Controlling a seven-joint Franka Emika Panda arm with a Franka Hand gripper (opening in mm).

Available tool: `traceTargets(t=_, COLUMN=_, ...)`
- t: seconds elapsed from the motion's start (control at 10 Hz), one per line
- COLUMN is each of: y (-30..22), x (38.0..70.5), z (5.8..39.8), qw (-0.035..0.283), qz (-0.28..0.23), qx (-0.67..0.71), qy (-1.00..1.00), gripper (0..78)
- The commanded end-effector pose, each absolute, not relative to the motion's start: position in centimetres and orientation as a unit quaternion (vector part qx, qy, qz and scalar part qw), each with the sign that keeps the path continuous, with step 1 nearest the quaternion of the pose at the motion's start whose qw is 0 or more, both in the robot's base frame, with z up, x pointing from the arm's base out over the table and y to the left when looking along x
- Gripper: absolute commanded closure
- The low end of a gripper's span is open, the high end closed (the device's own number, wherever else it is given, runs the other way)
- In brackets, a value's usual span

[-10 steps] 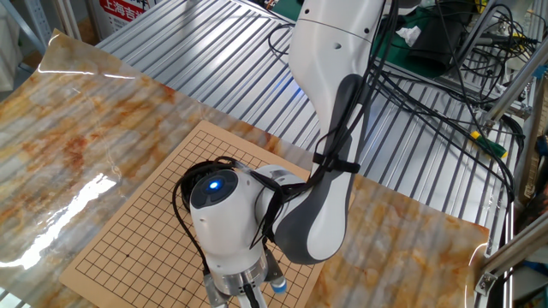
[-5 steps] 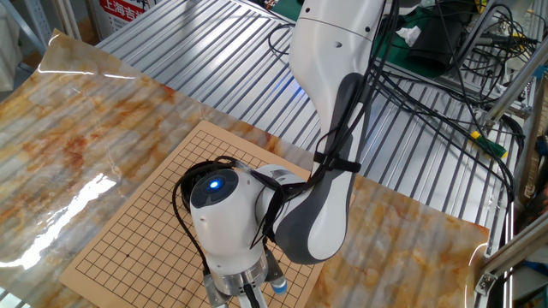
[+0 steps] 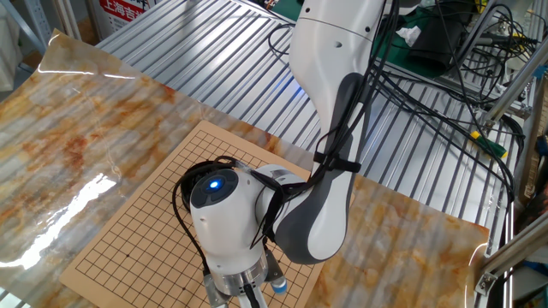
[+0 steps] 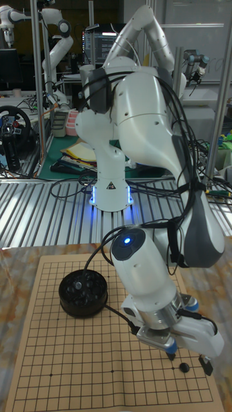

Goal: Play the first move as black on the 3-4 point in the upper right corner of the Go board

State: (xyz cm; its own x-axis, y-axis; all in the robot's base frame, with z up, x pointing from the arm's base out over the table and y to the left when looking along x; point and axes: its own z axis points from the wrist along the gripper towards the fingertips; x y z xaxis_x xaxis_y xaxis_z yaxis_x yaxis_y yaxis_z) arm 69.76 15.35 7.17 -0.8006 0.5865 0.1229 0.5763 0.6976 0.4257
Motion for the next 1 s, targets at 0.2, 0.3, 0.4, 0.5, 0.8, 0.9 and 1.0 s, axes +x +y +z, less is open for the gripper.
traceTargets(t=0.2, y=14.9, x=69.8, z=8.8, qw=-0.018, qz=0.221, qx=0.324, qy=0.92, gripper=0.1)
traceTargets(t=0.3, y=14.9, x=69.8, z=8.8, qw=-0.018, qz=0.221, qx=0.324, qy=0.92, gripper=0.1)
traceTargets(t=0.4, y=14.9, x=69.8, z=8.8, qw=-0.018, qz=0.221, qx=0.324, qy=0.92, gripper=0.1)
traceTargets(t=0.5, y=14.9, x=69.8, z=8.9, qw=-0.018, qz=0.221, qx=0.324, qy=0.92, gripper=0.1)
traceTargets(t=0.8, y=14.8, x=69.8, z=9.3, qw=-0.018, qz=0.22, qx=0.325, qy=0.92, gripper=0.1)
traceTargets(t=0.9, y=14.7, x=69.7, z=9.7, qw=-0.019, qz=0.219, qx=0.326, qy=0.919, gripper=0.1)
traceTargets(t=1.0, y=14.6, x=69.6, z=10.0, qw=-0.02, qz=0.217, qx=0.325, qy=0.92, gripper=0.1)
